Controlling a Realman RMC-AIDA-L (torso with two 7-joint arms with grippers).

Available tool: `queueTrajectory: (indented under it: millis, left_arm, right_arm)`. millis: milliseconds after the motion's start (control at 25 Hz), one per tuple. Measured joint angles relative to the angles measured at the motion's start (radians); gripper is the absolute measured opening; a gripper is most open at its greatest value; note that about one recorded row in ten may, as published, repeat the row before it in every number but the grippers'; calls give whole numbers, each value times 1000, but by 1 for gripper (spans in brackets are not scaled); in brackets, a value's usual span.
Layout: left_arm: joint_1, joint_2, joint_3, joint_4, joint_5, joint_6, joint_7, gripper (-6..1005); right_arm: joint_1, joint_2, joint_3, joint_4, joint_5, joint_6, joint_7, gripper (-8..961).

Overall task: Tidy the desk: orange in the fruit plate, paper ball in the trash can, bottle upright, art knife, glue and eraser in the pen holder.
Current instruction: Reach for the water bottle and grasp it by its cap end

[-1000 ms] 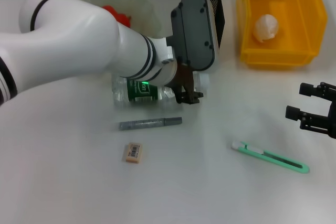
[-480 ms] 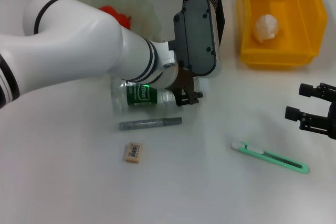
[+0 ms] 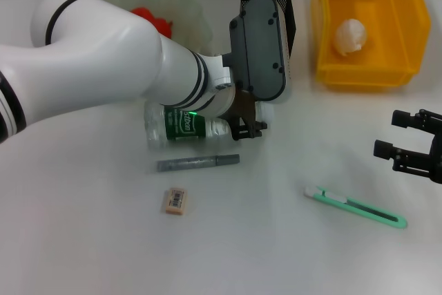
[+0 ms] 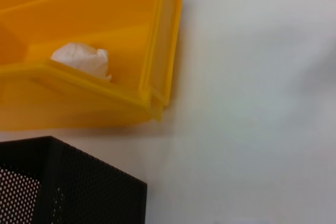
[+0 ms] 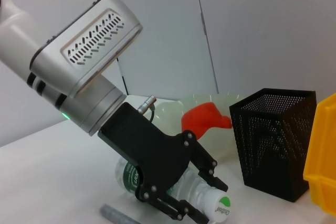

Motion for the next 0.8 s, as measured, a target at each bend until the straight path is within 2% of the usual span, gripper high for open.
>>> queueTrajectory:
  millis: [200, 640, 800]
  left_arm:
    - [0, 0, 0, 1, 2, -3, -7, 465]
    - [-2, 0, 8, -5, 9, -5, -8, 667]
    - [-3, 0, 8, -8, 9, -12, -8, 639]
  right_arm:
    - [0, -1, 0, 0, 0, 0, 0, 778]
    - [0, -1, 1, 0, 0, 0, 3, 778]
    - [0, -1, 1, 0, 0, 0, 3, 778]
